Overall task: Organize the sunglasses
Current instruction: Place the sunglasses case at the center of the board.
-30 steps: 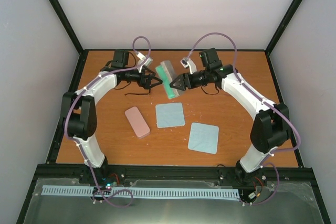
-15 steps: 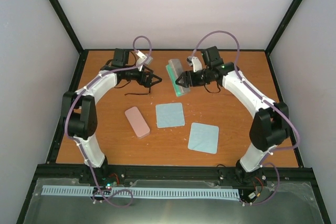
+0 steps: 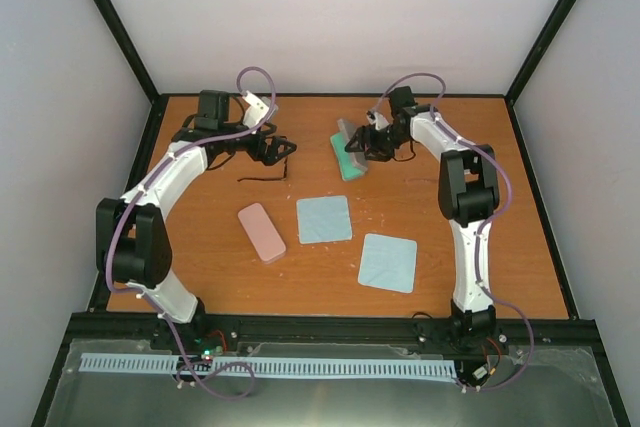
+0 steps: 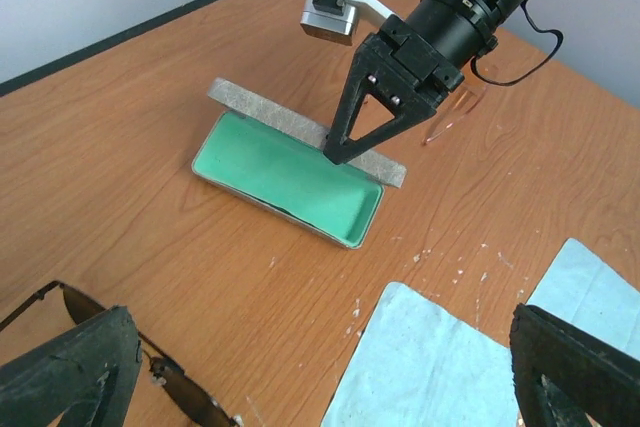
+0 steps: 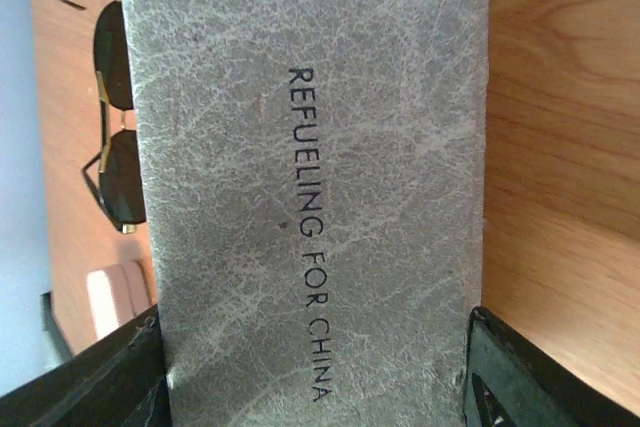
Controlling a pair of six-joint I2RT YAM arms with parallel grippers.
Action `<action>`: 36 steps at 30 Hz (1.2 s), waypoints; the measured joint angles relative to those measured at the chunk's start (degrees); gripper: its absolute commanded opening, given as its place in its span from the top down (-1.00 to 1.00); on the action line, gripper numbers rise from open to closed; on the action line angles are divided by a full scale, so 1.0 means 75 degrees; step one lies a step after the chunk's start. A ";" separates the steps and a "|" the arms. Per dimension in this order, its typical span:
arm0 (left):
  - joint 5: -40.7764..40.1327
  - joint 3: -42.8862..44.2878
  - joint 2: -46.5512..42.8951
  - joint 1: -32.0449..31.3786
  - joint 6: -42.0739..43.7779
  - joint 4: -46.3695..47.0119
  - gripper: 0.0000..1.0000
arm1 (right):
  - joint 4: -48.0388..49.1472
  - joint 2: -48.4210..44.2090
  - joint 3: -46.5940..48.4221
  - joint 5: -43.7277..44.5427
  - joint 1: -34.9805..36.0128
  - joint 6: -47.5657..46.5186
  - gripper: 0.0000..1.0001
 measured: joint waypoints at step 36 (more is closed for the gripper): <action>0.0044 -0.0070 0.0262 0.0102 0.0105 -0.0073 -0.99 | -0.1448 0.0822 0.0810 -0.0332 0.0029 -0.0670 -1.00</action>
